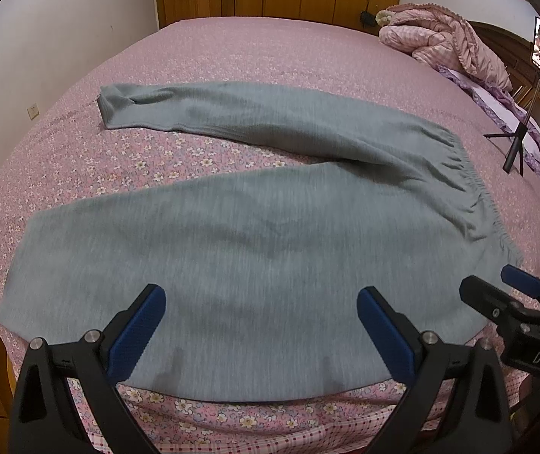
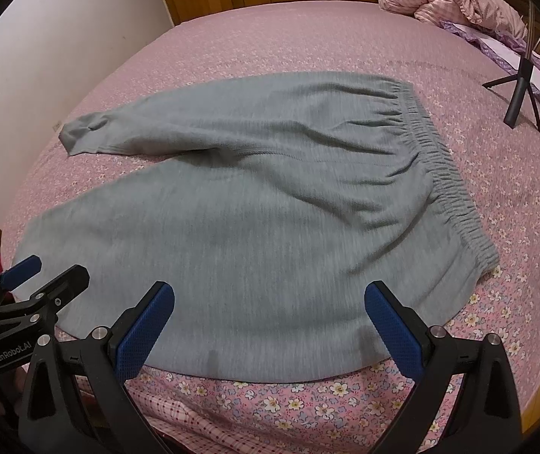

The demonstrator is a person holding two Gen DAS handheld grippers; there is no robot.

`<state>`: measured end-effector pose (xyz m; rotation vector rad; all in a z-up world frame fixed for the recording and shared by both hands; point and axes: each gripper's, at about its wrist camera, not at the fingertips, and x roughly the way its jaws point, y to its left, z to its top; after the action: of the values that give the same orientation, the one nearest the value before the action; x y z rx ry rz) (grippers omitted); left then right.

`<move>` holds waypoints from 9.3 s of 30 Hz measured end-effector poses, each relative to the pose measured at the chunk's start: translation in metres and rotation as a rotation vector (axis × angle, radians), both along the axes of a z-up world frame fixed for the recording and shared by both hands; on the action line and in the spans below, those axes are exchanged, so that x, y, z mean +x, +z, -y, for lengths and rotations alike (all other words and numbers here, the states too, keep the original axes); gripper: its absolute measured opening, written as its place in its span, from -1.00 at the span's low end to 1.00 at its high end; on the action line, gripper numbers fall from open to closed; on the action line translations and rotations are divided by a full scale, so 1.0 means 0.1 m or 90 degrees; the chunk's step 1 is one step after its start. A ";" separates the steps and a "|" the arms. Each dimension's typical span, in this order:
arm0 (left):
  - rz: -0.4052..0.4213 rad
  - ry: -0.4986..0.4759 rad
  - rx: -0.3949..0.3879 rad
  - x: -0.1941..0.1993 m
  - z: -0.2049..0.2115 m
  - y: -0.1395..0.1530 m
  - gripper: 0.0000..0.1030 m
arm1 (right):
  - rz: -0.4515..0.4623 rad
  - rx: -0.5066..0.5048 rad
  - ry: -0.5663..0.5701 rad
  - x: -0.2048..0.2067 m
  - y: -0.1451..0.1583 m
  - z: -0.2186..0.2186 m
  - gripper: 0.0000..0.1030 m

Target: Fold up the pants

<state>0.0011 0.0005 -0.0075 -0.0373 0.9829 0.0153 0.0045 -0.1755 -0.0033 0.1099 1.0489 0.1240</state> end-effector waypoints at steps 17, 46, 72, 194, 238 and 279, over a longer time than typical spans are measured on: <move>-0.004 0.002 0.002 0.00 0.00 -0.03 0.99 | -0.005 0.002 -0.001 0.00 -0.02 0.01 0.99; -0.018 0.003 0.004 0.04 0.01 -0.04 0.99 | -0.015 0.010 0.004 0.00 -0.05 -0.01 0.99; -0.045 -0.035 0.034 0.60 -0.07 -0.03 0.99 | -0.047 0.004 0.035 0.56 -0.10 0.27 0.99; 0.082 -0.178 -0.103 0.47 0.06 0.67 -0.91 | 0.076 0.005 0.137 0.67 0.16 1.03 -0.90; -0.084 -0.040 -0.200 0.24 -0.45 -0.03 0.07 | -0.035 0.038 -0.041 0.10 -0.14 1.29 -0.29; -0.083 0.032 -0.173 0.63 -0.37 -0.27 0.39 | -0.069 0.263 -0.226 0.25 -0.47 1.61 -0.22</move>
<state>0.0641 0.0379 -0.0348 -0.3127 1.1095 -0.0709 0.0290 -0.3368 -0.0505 0.6792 1.0849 0.0096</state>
